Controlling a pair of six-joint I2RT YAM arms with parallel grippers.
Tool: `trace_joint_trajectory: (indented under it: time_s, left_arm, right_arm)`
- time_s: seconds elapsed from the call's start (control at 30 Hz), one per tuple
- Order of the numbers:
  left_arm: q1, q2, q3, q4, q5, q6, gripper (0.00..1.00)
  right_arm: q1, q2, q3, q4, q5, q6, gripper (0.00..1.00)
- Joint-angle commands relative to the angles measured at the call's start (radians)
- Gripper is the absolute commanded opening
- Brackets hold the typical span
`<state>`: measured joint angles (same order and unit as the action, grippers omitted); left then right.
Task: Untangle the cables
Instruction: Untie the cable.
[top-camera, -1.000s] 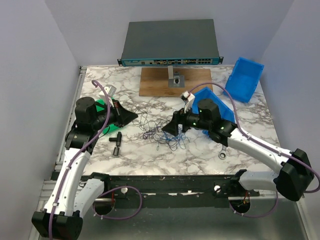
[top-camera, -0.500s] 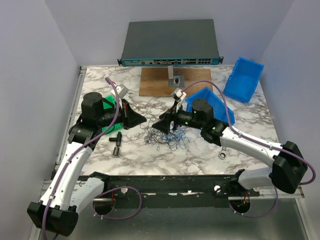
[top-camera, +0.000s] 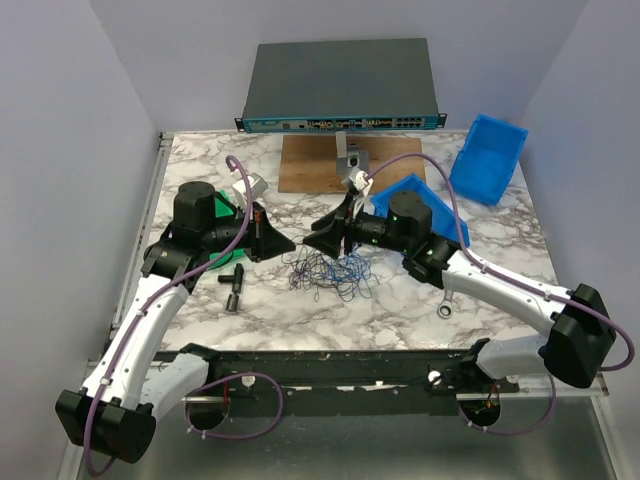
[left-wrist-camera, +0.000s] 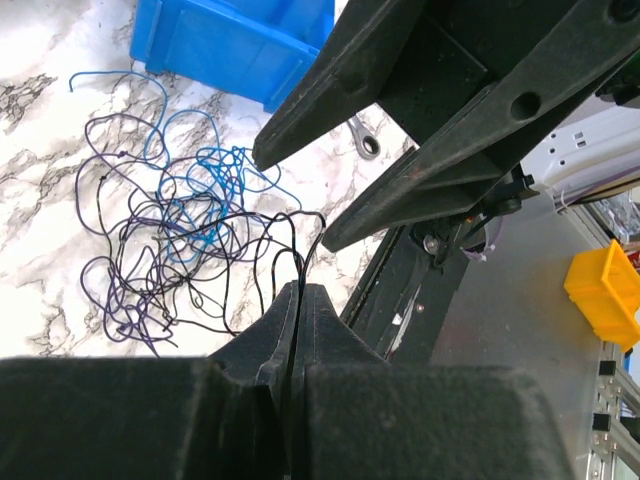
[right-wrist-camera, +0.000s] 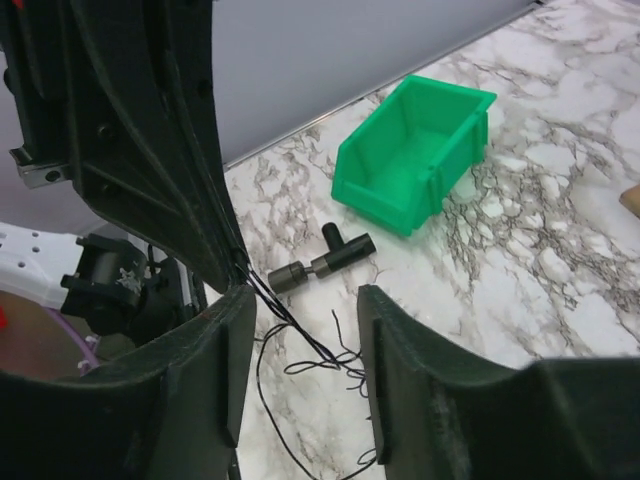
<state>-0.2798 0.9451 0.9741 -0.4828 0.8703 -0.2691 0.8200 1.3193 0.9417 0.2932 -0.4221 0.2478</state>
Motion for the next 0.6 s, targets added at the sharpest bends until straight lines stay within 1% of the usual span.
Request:
trace_joint_trajectory:
  time_s: [0.0,0.03,0.1,0.17,0.23,0.3,0.37,0.4,0.43,0.47,0.5,0.57]
  left_arm:
    - [-0.011,0.003,0.026,-0.023,0.029,0.037,0.00]
    - [-0.013,0.003,0.025,-0.023,0.029,0.038,0.00]
    - [-0.013,0.004,0.025,-0.022,0.026,0.037,0.00]
    - [-0.014,0.003,0.023,-0.017,0.022,0.036,0.00]
    - [-0.015,0.001,0.021,-0.014,0.015,0.034,0.00]
    - [-0.015,-0.002,0.021,-0.012,0.014,0.036,0.00]
    - [-0.015,-0.005,0.020,-0.010,0.007,0.036,0.00]
    - [-0.015,-0.008,0.018,-0.007,0.004,0.035,0.00]
    - [-0.015,-0.010,0.017,-0.006,-0.002,0.033,0.06]
    - [-0.015,-0.011,0.017,-0.008,-0.012,0.032,0.16]
    - [-0.015,-0.016,0.015,-0.011,-0.023,0.031,0.24]
    - [-0.015,-0.028,0.015,-0.013,-0.054,0.029,0.41]
  right_arm:
    - [0.006,0.027,0.035,0.038,-0.075,-0.010,0.45]
    - [0.005,0.031,0.038,0.046,-0.083,-0.003,0.39]
    - [0.006,0.041,0.044,0.052,-0.096,0.003,0.34]
    - [0.007,0.050,0.054,0.047,-0.112,0.005,0.33]
    - [0.007,0.054,0.059,0.043,-0.119,0.005,0.30]
    - [0.008,0.052,0.059,0.046,-0.125,0.006,0.32]
    - [0.009,0.052,0.061,0.044,-0.127,0.006,0.33]
    - [0.008,0.052,0.064,0.041,-0.127,0.006,0.28]
    - [0.009,0.056,0.069,0.034,-0.124,0.008,0.18]
    - [0.008,0.057,0.076,0.027,-0.112,0.012,0.05]
    - [0.008,0.058,0.082,0.022,-0.098,0.016,0.01]
    - [0.009,0.054,0.093,0.020,-0.068,0.028,0.01]
